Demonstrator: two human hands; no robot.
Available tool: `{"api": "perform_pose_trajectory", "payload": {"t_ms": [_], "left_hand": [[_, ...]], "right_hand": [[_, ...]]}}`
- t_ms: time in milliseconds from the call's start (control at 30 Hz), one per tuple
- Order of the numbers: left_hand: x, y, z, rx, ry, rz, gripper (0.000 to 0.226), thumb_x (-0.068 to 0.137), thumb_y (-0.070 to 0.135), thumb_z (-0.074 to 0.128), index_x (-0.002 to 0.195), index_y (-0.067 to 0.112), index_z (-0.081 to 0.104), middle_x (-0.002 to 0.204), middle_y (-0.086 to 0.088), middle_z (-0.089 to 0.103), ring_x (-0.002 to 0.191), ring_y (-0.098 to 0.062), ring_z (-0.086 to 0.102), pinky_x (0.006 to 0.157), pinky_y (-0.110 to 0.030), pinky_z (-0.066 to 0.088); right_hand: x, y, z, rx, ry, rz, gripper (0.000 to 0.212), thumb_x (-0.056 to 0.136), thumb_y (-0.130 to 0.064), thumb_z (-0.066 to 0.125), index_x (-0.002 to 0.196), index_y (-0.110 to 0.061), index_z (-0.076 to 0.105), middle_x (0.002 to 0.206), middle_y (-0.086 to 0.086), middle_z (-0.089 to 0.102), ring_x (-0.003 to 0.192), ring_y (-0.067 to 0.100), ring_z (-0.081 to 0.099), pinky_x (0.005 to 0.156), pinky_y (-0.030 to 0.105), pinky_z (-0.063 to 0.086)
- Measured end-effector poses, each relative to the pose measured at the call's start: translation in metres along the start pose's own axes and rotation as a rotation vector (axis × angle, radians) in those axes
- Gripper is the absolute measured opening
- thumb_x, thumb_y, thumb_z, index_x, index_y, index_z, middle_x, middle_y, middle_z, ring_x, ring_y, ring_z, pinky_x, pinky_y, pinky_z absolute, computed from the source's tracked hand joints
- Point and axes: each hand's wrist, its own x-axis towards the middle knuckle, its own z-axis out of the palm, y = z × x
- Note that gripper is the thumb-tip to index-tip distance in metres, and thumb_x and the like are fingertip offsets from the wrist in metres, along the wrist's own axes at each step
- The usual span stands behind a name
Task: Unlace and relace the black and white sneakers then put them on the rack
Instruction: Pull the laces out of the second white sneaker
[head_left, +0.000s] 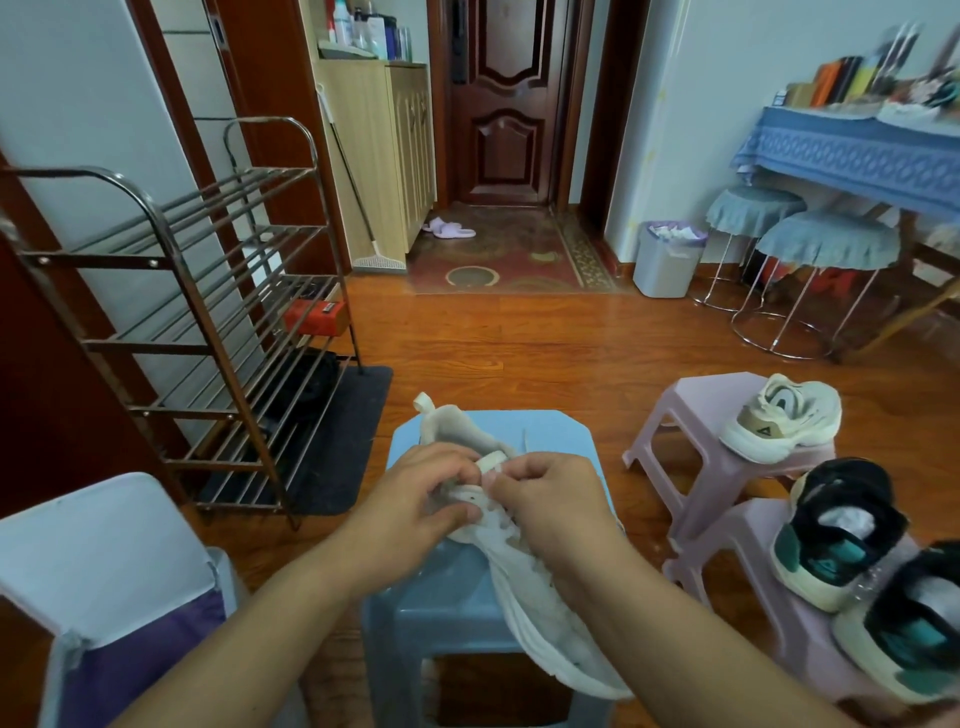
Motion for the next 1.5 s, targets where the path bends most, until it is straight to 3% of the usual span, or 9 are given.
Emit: {"api": "perform_pose_trajectory", "payload": {"t_ms": [200,367,600,700,800,967,1233,1333,1500], "left_hand": [[-0.002,-0.006,-0.007,0.066,0.022,-0.002,0.016,0.087,0.027,0.079,0.097,0.035,0.069,0.114,0.024,0.059,0.115,0.000,0.054,0.096,-0.018,0.043],[-0.005,0.008,0.012,0.254,0.069,0.127,0.012,0.090,0.042,0.069,0.098,0.034,0.066,0.116,0.021,0.052,0.105,-0.002,0.054,0.082,-0.034,0.045],[-0.006,0.010,0.012,0.494,-0.020,0.221,0.029,0.095,0.061,0.044,0.105,0.039,0.061,0.157,0.017,0.039,0.149,-0.006,0.029,0.120,-0.028,0.000],[-0.003,0.010,0.006,0.486,-0.083,0.143,0.042,0.095,0.063,0.028,0.107,0.038,0.059,0.155,0.020,0.042,0.144,0.006,0.032,0.117,-0.035,0.009],[0.002,0.014,0.009,0.533,-0.067,0.109,0.023,0.093,0.062,0.029,0.085,0.041,0.033,0.153,0.019,0.044,0.135,-0.007,0.048,0.109,-0.039,0.020],[0.000,0.019,0.015,0.528,-0.055,0.114,0.022,0.091,0.059,0.033,0.080,0.041,0.036,0.159,0.020,0.035,0.122,-0.004,0.050,0.102,-0.033,0.018],[0.003,0.010,0.002,0.441,-0.146,0.096,0.037,0.089,0.070,0.039,0.096,0.041,0.061,0.160,0.031,0.021,0.131,0.004,0.038,0.106,-0.017,0.001],[0.003,0.008,0.001,0.464,-0.165,0.108,0.034,0.091,0.068,0.036,0.095,0.042,0.057,0.162,0.029,0.021,0.131,0.002,0.040,0.107,-0.023,0.007],[0.006,0.009,0.002,0.469,-0.125,0.101,0.031,0.093,0.063,0.042,0.089,0.035,0.057,0.161,0.028,0.022,0.129,0.000,0.044,0.104,-0.029,0.015]], "right_hand": [[-0.022,-0.007,-0.038,-0.351,-0.442,-0.224,0.023,0.082,-0.028,0.082,0.065,-0.024,0.066,0.066,-0.014,0.049,0.060,0.001,0.045,0.061,0.018,0.036],[-0.006,-0.017,-0.032,-0.420,-0.120,0.021,0.048,0.087,-0.064,0.062,0.070,-0.020,0.054,0.062,-0.004,0.052,0.059,0.014,0.049,0.057,0.028,0.036],[0.008,-0.011,-0.027,-0.648,-0.076,-0.246,0.037,0.095,-0.036,0.062,0.067,-0.011,0.059,0.061,-0.002,0.057,0.060,0.014,0.052,0.059,0.034,0.042],[-0.011,-0.031,-0.050,-0.367,-0.535,-0.356,0.031,0.093,-0.018,0.069,0.065,-0.009,0.060,0.054,-0.008,0.045,0.051,0.003,0.039,0.054,0.023,0.035],[-0.025,-0.039,-0.078,-0.534,-0.929,-0.304,0.025,0.094,-0.028,0.071,0.072,-0.016,0.070,0.059,-0.002,0.048,0.058,0.011,0.039,0.058,0.028,0.031],[0.001,-0.021,-0.064,-0.547,-0.145,-0.160,0.057,0.091,-0.063,0.057,0.077,-0.010,0.072,0.048,-0.008,0.044,0.047,0.008,0.041,0.049,0.024,0.034],[0.023,-0.011,-0.030,-0.610,-0.075,-0.047,0.028,0.088,-0.032,0.064,0.069,-0.011,0.065,0.061,0.000,0.056,0.061,0.018,0.055,0.060,0.032,0.048],[0.011,-0.022,-0.047,-0.502,-0.276,-0.144,0.021,0.090,-0.022,0.068,0.071,-0.013,0.067,0.065,-0.003,0.056,0.062,0.012,0.051,0.063,0.033,0.047],[-0.047,-0.049,-0.073,-0.700,-1.140,-0.315,0.010,0.096,-0.016,0.066,0.093,-0.008,0.073,0.085,0.010,0.070,0.075,0.012,0.057,0.076,0.030,0.047]]}}
